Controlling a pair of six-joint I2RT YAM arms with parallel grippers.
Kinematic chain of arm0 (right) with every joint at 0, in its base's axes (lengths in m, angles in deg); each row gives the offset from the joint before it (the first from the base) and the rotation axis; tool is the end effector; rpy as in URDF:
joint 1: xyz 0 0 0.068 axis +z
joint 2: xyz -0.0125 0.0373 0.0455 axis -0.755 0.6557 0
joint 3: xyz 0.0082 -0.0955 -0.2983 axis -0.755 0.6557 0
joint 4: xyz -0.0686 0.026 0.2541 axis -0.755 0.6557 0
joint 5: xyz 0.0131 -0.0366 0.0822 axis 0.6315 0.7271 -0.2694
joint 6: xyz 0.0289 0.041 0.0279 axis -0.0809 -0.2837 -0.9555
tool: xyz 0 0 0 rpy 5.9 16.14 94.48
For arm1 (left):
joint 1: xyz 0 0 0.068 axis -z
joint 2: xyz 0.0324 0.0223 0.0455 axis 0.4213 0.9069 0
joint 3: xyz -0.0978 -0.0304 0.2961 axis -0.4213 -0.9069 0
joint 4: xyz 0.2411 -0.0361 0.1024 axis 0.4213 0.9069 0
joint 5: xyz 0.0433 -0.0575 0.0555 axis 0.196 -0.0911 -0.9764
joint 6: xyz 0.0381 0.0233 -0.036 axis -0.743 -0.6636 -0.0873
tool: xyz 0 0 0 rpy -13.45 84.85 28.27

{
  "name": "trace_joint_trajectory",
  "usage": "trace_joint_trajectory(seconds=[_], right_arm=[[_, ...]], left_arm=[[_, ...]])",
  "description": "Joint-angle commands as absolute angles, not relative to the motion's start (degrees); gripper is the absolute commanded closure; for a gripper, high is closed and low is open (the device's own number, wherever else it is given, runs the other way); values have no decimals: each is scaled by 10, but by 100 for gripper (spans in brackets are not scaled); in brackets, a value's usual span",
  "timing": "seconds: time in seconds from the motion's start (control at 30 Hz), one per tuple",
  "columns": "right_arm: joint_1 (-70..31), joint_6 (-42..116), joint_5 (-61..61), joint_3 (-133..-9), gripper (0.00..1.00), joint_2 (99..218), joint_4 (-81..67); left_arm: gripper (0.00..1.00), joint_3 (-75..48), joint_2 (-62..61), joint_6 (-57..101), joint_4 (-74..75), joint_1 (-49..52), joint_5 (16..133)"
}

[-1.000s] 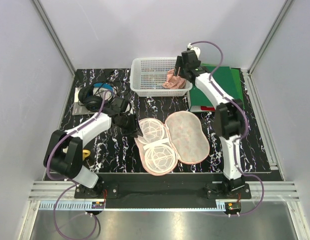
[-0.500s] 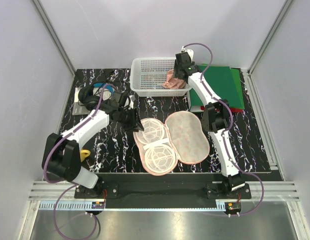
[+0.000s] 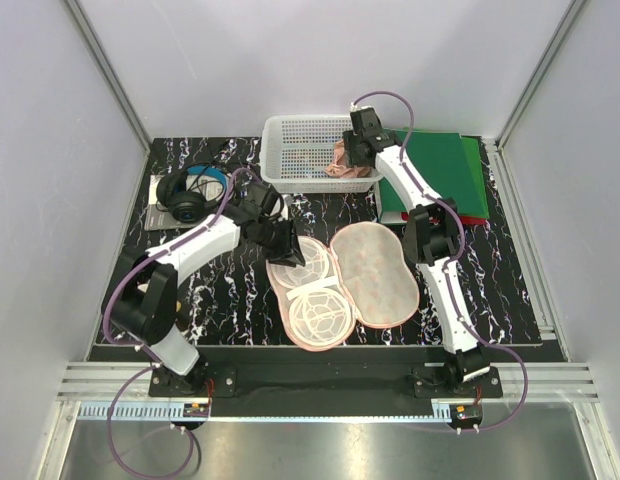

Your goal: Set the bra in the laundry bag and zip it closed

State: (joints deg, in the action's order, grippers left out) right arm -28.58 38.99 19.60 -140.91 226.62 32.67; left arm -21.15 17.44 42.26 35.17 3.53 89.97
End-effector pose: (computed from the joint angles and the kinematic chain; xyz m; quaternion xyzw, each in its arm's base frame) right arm 0.5801 0.2070 0.2351 -0.0840 0.9122 -0.0129 0.4008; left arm 0.2880 -0.1746 0.2554 0.0216 0.9491 -0.2947 0.1092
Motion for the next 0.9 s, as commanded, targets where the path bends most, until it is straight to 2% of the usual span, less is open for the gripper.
trace_joint_trajectory(seconds=[0.0, 0.17, 0.2, 0.27, 0.33, 0.4, 0.43, 0.7, 0.87], right_arm=[[-288, 421, 193, -1435, 38, 2290, 331], [-292, 421, 188, -1432, 44, 2297, 335], [-293, 421, 186, -1435, 51, 2299, 335], [-292, 423, 192, -1445, 59, 2302, 336], [-293, 423, 191, -1455, 75, 2301, 336], [-293, 424, 193, -1464, 85, 2299, 336], [-293, 424, 195, -1477, 99, 2294, 336], [-292, 350, 172, -1552, 100, 2222, 319], [-282, 299, 153, -1507, 100, 2121, 324]], left_arm=[[65, -237, 135, 440, 335, 36, 895], [65, -259, 106, 451, 339, 36, 896], [65, -261, 97, 451, 341, 36, 895], [65, -260, 89, 449, 353, 36, 890], [65, -257, 79, 446, 361, 36, 886], [65, -255, 74, 446, 370, 36, 882], [65, -254, 68, 446, 373, 36, 883], [65, -224, 55, 442, 409, 36, 879], [65, -192, 49, 426, 442, 33, 862]])
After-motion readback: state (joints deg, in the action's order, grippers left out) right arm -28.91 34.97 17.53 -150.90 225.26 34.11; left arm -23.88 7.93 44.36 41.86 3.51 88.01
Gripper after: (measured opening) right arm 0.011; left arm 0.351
